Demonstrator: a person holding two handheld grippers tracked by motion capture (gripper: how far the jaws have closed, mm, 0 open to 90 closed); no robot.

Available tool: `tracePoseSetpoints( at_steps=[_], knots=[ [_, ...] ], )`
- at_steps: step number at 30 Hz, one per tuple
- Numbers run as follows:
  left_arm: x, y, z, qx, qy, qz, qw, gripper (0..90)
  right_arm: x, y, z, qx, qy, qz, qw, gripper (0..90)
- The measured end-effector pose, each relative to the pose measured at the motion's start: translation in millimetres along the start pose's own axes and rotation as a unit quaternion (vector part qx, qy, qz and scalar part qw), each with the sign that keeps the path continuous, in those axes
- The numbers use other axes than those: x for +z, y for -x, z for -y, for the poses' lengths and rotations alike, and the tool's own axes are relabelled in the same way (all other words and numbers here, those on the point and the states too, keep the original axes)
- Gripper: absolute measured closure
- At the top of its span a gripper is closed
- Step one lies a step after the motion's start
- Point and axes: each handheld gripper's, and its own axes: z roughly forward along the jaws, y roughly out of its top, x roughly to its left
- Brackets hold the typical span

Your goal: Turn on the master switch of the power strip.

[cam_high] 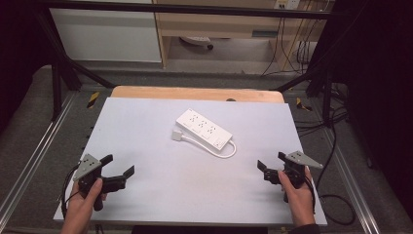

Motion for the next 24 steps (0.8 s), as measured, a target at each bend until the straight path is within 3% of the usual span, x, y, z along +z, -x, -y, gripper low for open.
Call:
tracePoseSetpoints(
  at_steps=[11, 24],
  knots=[
    [1.1, 0.5, 0.9, 0.004, -0.007, -0.002, 1.0, 5.8, -4.3, -2.3, -11.2, -0.003, 0.02, -0.011, 0.9997, 6.8],
    [1.5, 1.6, 1.4, 0.006, -0.008, 0.0, 0.9999, 5.7, 2.7, 1.7, -43.4, -0.024, 0.031, -0.013, 0.9991, 8.3]
  ],
)
